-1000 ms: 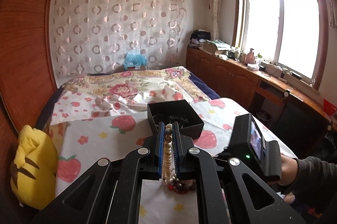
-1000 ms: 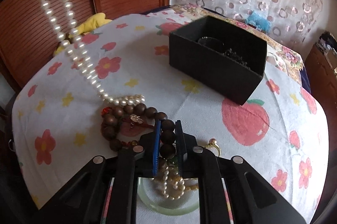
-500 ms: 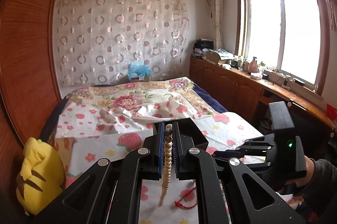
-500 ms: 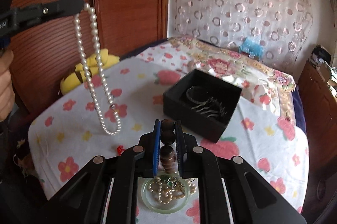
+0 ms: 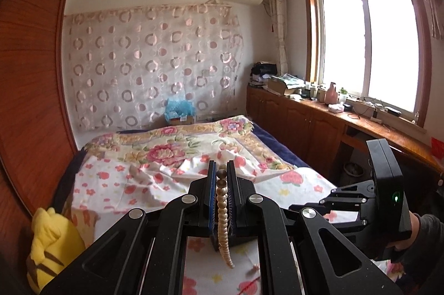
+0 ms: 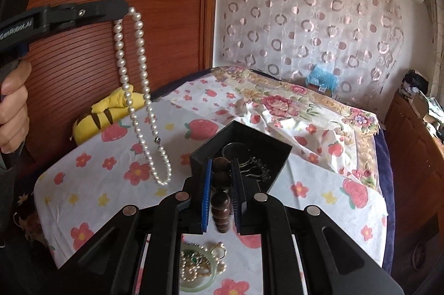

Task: Organize jewelry
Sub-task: 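Lift the pearl necklace over the box with the left gripper while the right carries the bead bracelet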

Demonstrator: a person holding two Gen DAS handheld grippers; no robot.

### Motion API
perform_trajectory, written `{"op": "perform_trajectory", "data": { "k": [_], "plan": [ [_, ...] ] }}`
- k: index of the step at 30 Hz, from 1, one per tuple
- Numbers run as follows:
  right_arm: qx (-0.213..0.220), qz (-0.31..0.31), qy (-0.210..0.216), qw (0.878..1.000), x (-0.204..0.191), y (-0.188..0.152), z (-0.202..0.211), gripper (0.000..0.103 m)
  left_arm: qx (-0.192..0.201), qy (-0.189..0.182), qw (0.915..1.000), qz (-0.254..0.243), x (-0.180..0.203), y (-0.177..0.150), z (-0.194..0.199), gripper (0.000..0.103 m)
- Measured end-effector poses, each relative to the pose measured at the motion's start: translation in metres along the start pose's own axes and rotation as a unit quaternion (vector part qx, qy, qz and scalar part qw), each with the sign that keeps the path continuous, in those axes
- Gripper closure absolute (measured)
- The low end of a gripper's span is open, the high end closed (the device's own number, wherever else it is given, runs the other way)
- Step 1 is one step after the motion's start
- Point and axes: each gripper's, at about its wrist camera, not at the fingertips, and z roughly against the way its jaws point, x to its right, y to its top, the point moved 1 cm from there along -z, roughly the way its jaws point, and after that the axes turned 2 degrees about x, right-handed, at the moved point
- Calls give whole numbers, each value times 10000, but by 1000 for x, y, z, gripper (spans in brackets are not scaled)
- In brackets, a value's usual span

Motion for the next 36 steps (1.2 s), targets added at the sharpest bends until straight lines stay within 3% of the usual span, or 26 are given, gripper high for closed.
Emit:
{"op": "perform_trajectory", "data": {
  "k": [14, 25, 36],
  "plan": [
    [125, -109, -18, 9999, 38, 23, -16, 88, 118, -193, 9997, -92, 10, 34, -46, 96],
    [82, -164, 91, 9998, 58, 33, -46, 88, -549, -223, 9981, 150, -3, -8, -109, 96],
    [-290, -394, 205, 9986, 64, 11, -101, 88, -1235, -304, 9914, 299, -14, -61, -138, 96]
  ]
}}
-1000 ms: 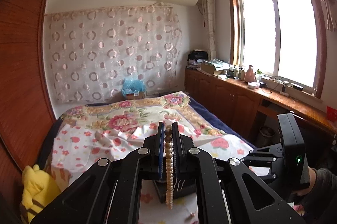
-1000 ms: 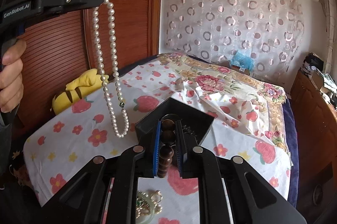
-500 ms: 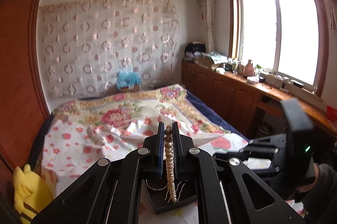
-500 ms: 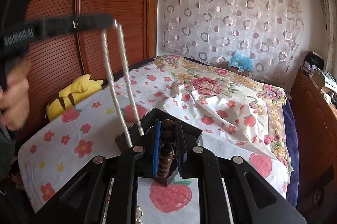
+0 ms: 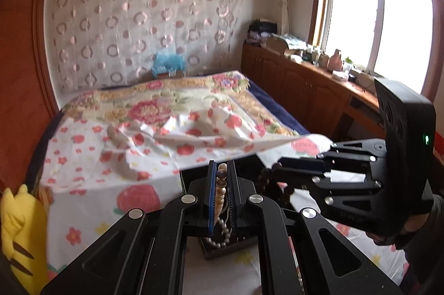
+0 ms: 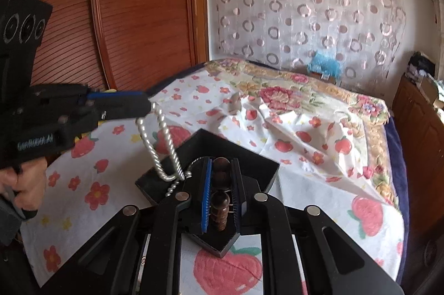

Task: Organize jewelry
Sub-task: 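Open the left gripper over the box dropping the necklace while the right drops the bracelet, then move both open grippers back over the jade dish pile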

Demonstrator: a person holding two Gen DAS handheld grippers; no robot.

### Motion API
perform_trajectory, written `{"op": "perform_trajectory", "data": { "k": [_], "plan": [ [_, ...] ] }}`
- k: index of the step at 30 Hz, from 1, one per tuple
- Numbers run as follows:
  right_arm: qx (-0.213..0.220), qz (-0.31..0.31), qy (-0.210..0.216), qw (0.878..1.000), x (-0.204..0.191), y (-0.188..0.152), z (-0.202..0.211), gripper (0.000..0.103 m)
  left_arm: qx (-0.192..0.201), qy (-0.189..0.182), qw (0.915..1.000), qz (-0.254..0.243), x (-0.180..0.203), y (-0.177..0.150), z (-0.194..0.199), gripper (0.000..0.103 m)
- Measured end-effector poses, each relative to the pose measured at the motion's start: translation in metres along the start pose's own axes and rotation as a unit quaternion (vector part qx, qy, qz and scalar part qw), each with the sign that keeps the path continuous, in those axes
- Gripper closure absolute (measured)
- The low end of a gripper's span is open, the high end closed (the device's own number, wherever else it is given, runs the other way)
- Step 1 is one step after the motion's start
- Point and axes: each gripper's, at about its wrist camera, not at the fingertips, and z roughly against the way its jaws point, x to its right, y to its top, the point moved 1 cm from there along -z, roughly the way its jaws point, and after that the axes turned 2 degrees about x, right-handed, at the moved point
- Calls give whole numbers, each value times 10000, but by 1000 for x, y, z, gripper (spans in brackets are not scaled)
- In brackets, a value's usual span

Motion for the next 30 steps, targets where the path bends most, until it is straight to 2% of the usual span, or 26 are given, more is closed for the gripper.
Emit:
{"op": "perform_trajectory", "data": {
  "k": [6, 8, 10, 21, 23, 25, 28, 30],
  "plan": [
    [-58, 28, -3, 10000, -3, -11, -8, 87, -180, -40, 9998, 32, 0, -14, -3, 96],
    [-4, 9, -21, 10000, -4, -13, -3, 81, -256, -30, 9997, -12, 2, -23, 1, 94],
    [33, -81, 5, 10000, -3, -18, 5, 77, -326, -37, 9995, -25, 1, -31, 5, 82],
    [-369, -326, 105, 9987, -34, -94, 40, 77, -999, 7, 9950, -37, -4, -98, 17, 81],
    [-452, -310, 119, 9984, -42, -103, 43, 67, -1113, 1, 9938, -55, -4, -108, 18, 81],
    [-508, -270, 157, 9982, -51, -113, 47, 49, -1229, -31, 9924, -66, -3, -117, 19, 81],
    [-582, -203, 259, 9978, -61, -120, 50, 40, -1301, -64, 9915, -64, 0, -125, 22, 81],
    [-641, -114, 265, 9975, -68, -125, 50, 37, -1304, -96, 9914, -28, 1, -127, 23, 81]
  ]
}}
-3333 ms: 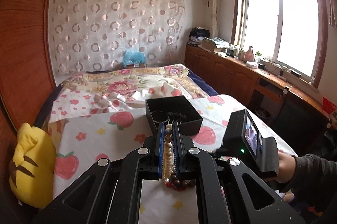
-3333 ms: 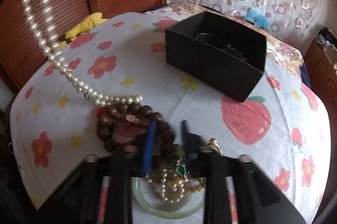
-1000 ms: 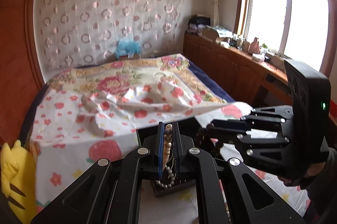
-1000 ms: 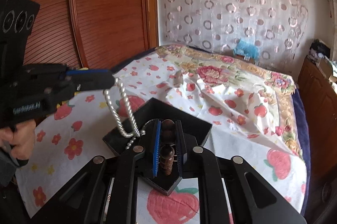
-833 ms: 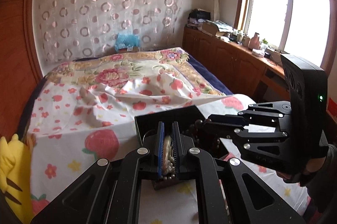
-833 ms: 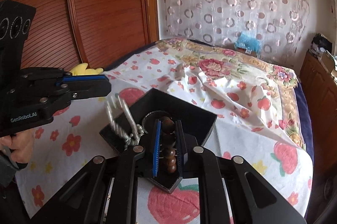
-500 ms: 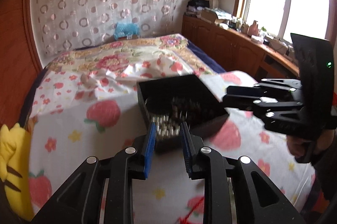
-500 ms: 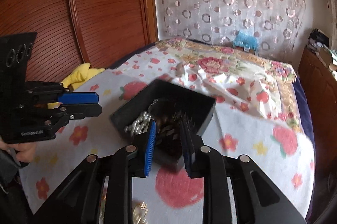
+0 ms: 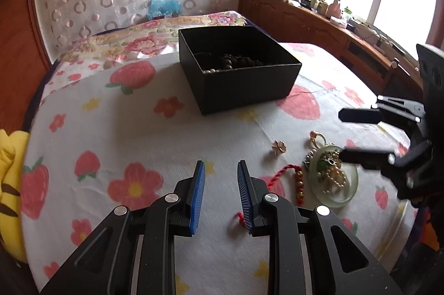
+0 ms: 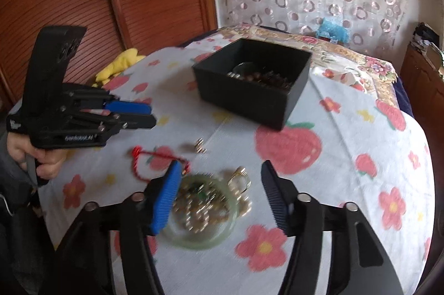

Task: Organize jewelry
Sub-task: 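Move both open grippers back over the jade dish pile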

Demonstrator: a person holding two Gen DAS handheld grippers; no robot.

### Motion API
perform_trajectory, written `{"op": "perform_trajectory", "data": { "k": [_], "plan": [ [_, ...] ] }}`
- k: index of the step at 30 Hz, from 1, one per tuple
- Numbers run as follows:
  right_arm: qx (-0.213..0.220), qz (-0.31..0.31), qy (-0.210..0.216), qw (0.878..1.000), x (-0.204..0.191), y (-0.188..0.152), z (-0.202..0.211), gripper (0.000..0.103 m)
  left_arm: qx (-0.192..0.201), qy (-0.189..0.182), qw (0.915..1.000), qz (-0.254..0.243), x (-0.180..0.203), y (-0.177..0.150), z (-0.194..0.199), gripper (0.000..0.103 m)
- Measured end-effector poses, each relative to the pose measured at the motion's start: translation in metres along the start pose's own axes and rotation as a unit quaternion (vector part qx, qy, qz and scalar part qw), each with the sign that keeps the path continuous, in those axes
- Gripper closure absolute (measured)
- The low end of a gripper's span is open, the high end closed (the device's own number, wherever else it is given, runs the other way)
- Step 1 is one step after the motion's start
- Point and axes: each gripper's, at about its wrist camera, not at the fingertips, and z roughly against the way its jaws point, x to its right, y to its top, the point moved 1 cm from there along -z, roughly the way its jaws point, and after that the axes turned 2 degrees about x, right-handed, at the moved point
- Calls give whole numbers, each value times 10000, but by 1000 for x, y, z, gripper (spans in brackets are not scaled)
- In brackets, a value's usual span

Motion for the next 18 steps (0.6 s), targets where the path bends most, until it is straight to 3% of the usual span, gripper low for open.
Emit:
{"op": "perform_trajectory", "data": {
  "k": [7, 18],
  "plan": [
    [-240, 131, -44, 9996, -17, -17, -4, 27, -9, -41, 10000, -86, 8, -4, 2, 81],
    [-452, -37, -231, 9987, -23, -24, -13, 25, -11, -49, 9999, -96, 12, -8, 5, 81]
  ]
}}
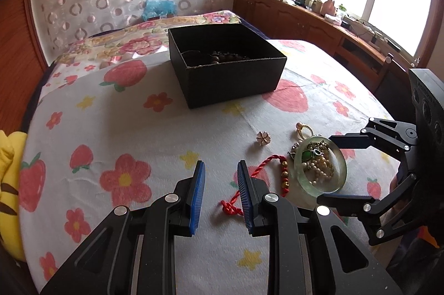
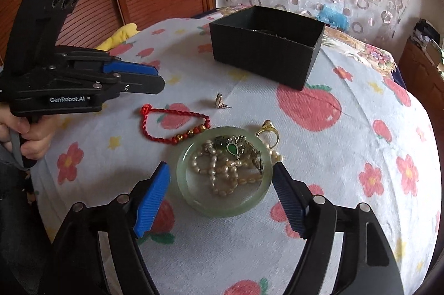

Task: Organize jewelry
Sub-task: 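Move both open grippers back over the jade dish pile, then grasp the red string bracelet with the left gripper while the right grasps the jade bangle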

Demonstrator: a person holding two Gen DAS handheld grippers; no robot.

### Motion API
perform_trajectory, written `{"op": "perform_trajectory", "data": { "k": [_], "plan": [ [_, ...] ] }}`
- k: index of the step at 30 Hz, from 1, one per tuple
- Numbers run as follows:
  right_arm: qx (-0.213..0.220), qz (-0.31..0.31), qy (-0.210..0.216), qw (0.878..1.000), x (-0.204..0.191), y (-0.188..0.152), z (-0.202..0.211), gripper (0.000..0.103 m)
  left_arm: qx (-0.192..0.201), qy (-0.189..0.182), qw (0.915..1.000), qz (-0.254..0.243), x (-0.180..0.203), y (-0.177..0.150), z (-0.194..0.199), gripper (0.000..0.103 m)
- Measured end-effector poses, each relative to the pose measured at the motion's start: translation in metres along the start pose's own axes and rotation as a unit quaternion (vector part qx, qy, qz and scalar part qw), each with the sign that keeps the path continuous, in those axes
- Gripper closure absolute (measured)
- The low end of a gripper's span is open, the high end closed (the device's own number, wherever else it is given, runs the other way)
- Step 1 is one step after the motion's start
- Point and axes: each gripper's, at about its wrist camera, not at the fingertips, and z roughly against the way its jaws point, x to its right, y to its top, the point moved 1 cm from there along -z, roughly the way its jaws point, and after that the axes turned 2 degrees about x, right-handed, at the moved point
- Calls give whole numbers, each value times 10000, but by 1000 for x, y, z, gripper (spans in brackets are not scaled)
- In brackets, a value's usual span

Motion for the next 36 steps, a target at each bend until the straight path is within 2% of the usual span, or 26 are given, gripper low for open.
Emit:
{"op": "perform_trajectory", "data": {
  "k": [10, 14, 25, 28, 32, 33, 36],
  "plan": [
    [-103, 196, -239, 9995, -4, 8, -12, 25, -128, -50, 9999, -38, 2, -7, 0, 81],
    [-64, 167, -215, 9996, -1, 7, -9, 29, -134, -92, 9998, -74, 4, -8, 2, 81],
    [274, 45, -288, 9992, 11, 11, 14, 29, -303, -151, 9991, -273, 16, -17, -2, 81],
    [327, 59, -316, 9989, 12, 14, 16, 29, -327, -179, 9992, -153, 14, -18, -5, 81],
    [414, 76, -315, 9986, 13, 17, 19, 29, -329, -48, 9992, -206, 15, -20, -6, 89],
    [441, 79, -317, 9985, 13, 19, 20, 29, -335, -20, 9992, -199, 14, -20, -6, 95],
    [491, 76, -306, 9983, 15, 23, 20, 29, -316, -29, 9994, -123, 10, -20, -6, 97]
  ]
}}
